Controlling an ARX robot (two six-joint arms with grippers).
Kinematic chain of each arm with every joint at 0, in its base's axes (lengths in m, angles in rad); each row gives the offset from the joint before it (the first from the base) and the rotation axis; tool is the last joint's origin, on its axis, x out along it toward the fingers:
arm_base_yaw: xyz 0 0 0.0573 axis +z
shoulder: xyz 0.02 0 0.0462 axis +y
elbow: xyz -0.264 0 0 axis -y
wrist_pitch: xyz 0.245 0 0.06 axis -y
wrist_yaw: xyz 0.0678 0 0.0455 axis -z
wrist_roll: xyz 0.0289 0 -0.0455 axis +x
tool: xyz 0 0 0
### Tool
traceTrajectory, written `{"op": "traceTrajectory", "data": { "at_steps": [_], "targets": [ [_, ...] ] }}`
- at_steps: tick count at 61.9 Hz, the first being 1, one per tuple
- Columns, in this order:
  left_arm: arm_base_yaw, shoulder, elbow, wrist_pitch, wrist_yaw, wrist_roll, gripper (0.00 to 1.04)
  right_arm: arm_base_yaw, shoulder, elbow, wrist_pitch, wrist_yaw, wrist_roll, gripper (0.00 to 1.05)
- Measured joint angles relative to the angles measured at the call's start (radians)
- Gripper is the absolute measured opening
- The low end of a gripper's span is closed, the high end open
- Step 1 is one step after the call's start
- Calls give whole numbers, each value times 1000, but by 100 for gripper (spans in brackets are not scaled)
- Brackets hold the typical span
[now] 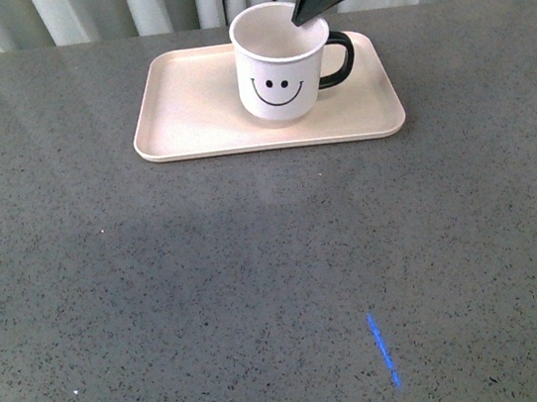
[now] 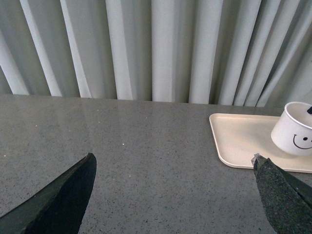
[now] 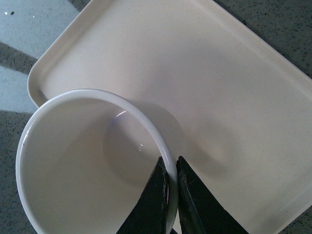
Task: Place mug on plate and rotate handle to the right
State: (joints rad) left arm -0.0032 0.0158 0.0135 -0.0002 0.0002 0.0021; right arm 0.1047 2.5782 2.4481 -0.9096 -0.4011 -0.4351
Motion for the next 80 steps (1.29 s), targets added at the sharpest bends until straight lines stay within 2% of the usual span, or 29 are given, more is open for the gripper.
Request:
{"op": "traceTrajectory", "data": {
  "at_steps": [16, 76, 80],
  "targets": [
    [0, 0, 0, 0, 0, 0, 96, -1, 59, 109, -66, -11, -31, 2],
    [0, 0, 0, 0, 0, 0, 96, -2, 97, 102, -68, 1, -77, 2],
    [0, 0, 0, 0, 0, 0, 96, -2, 97, 103, -72, 10, -82, 10]
  ]
}}
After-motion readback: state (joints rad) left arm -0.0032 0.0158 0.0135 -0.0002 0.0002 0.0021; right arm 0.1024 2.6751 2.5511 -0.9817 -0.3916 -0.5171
